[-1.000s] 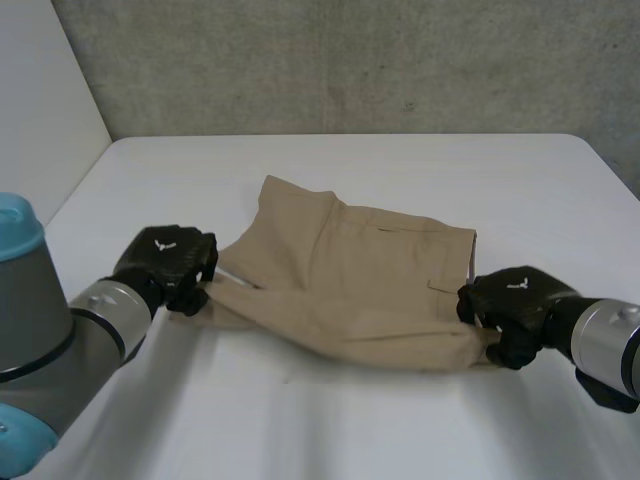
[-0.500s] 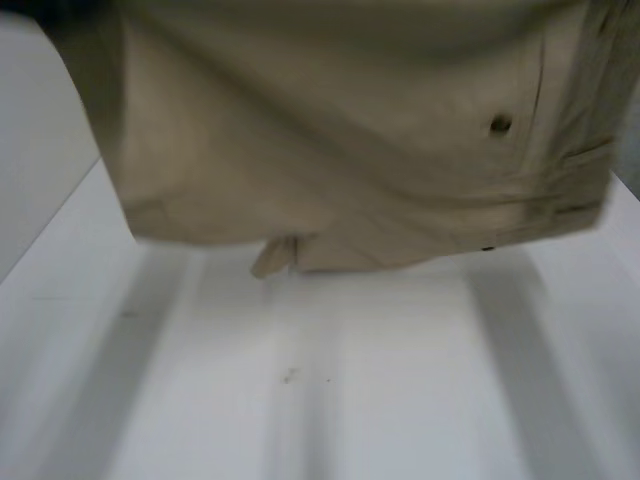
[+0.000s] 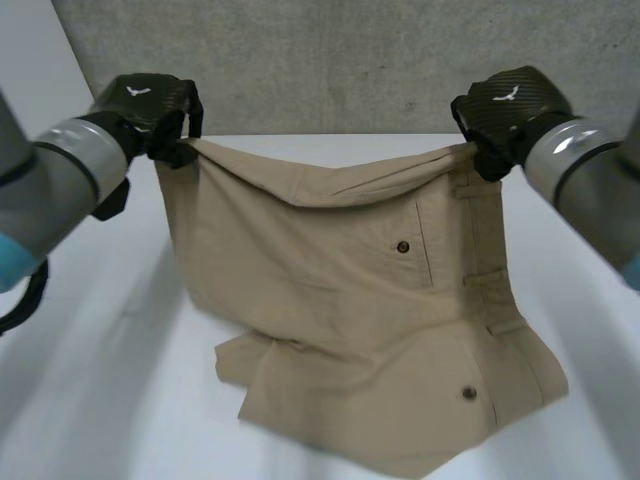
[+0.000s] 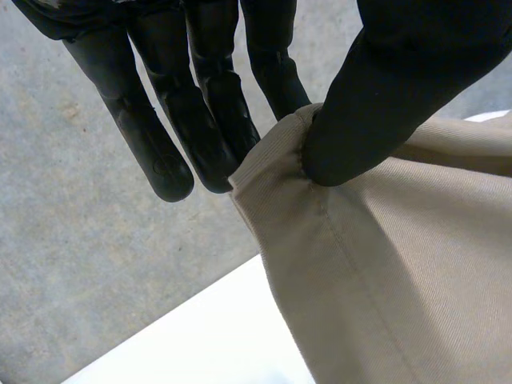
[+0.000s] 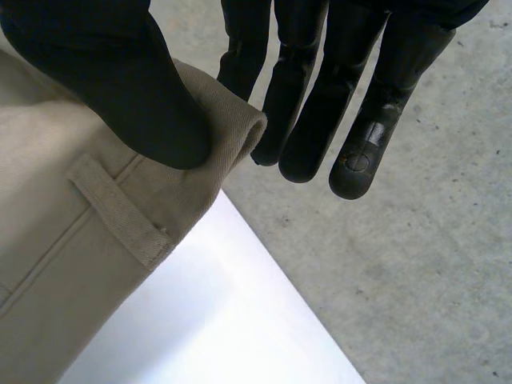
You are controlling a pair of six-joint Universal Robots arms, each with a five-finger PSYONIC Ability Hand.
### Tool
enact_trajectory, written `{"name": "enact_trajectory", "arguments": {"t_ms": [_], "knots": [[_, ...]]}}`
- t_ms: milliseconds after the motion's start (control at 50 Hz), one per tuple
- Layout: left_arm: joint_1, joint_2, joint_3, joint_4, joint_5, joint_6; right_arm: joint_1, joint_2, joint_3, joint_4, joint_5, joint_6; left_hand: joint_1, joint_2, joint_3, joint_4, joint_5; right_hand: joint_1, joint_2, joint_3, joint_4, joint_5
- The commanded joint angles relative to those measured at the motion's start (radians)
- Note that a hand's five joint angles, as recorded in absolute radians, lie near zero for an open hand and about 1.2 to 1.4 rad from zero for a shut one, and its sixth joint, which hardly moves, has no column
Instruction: Fold the shorts.
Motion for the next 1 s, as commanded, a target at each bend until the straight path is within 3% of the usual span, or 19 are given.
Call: {"name": "enact_trajectory", "arguments": {"t_ms": [20, 80, 120, 160, 240, 300, 520, 680, 780, 1000], "knots": [[-0.025, -0.096, 0.146, 0.224, -0.067, -0.006, 0.021, 0.09, -0.027, -0.326, 0.078, 0.0, 0.246, 0.197, 0.203, 0.198, 0.25, 0.426, 0.216, 0.212, 0.203, 0.225], [-0.031, -0.085, 0.218, 0.42, -0.14, -0.006, 0.04, 0.081, -0.053, -0.614, 0.118, -0.014, 0.246, 0.197, 0.203, 0.198, 0.25, 0.426, 0.216, 0.212, 0.203, 0.225], [-0.033, -0.061, 0.258, 0.546, -0.202, -0.006, 0.038, 0.066, -0.074, -0.713, 0.134, -0.017, 0.246, 0.197, 0.203, 0.198, 0.25, 0.426, 0.216, 0.212, 0.203, 0.225], [-0.03, -0.035, 0.281, 0.609, -0.232, -0.006, 0.038, 0.041, -0.1, -0.802, 0.146, -0.014, 0.246, 0.197, 0.203, 0.198, 0.25, 0.426, 0.216, 0.212, 0.203, 0.225], [-0.038, 0.031, 0.286, 0.718, -0.252, -0.007, 0.046, 0.011, -0.137, -0.818, 0.146, -0.013, 0.246, 0.197, 0.203, 0.198, 0.25, 0.426, 0.216, 0.212, 0.203, 0.225], [-0.051, 0.045, 0.261, 0.708, -0.249, -0.012, 0.064, 0.004, -0.136, -0.795, 0.143, -0.008, 0.246, 0.197, 0.203, 0.198, 0.25, 0.426, 0.216, 0.212, 0.203, 0.225], [-0.053, 0.09, -0.133, 0.691, -0.171, -0.03, 0.07, 0.059, -0.025, -0.626, 0.112, -0.002, 0.246, 0.197, 0.203, 0.198, 0.25, 0.426, 0.216, 0.212, 0.203, 0.225], [-0.057, -0.008, -0.392, 0.666, -0.167, -0.026, 0.067, 0.265, 0.082, -0.415, 0.039, -0.014, 0.246, 0.197, 0.203, 0.198, 0.25, 0.426, 0.216, 0.212, 0.203, 0.225], [-0.071, -0.099, -0.498, 0.551, -0.165, -0.01, 0.066, 0.345, 0.12, -0.289, 0.039, -0.025, 0.246, 0.197, 0.203, 0.198, 0.25, 0.426, 0.216, 0.212, 0.203, 0.225], [-0.116, -0.03, -0.617, 0.298, -0.162, 0.065, 0.057, 0.192, 0.291, -0.195, 0.028, -0.026, 0.246, 0.197, 0.203, 0.198, 0.25, 0.426, 0.216, 0.212, 0.203, 0.225]]}}
